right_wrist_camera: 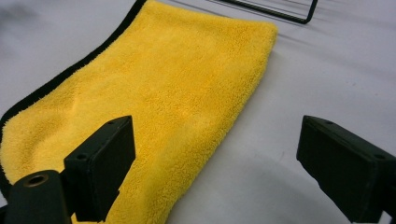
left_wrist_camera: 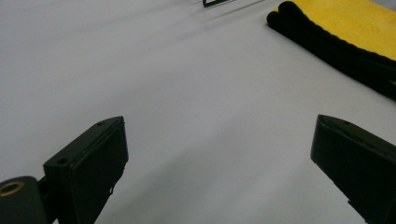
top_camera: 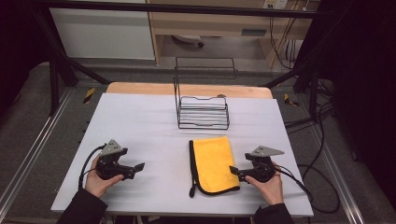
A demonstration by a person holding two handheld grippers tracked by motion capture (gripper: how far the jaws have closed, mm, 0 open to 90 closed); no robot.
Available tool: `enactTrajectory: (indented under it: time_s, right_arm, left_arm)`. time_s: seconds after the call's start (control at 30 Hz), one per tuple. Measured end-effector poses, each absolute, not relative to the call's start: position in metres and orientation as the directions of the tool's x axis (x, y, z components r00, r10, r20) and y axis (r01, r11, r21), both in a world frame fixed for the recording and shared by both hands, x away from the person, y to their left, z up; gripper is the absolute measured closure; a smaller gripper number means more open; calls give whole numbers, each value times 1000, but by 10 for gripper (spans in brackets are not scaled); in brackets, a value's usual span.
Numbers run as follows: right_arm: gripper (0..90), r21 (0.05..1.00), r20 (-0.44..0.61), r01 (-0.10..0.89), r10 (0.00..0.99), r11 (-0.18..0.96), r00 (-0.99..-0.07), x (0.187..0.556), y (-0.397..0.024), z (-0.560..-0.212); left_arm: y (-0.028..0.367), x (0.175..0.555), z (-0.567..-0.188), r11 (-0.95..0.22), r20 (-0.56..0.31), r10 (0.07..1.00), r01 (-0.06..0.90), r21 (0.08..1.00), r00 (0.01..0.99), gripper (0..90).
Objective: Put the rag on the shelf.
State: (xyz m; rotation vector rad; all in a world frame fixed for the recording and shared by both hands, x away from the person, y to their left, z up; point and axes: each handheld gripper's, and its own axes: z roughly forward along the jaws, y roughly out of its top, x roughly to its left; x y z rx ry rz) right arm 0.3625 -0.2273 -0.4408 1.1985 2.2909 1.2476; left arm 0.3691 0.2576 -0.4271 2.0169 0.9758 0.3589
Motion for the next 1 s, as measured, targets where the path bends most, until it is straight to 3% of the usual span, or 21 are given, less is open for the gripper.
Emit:
enactTrajectory:
  time_s: [0.3,1.0]
  right_arm:
    - [61,807,141,523,771,274,-621,367,-231,-436]
    - [46,820,122,500,768,279,-629,367,-232,-435]
  left_arm:
    - [227,375,-416,-364,-74,738,488,794,670,58]
    - [147,409,-409,-382,-94,725,512,769,682,86]
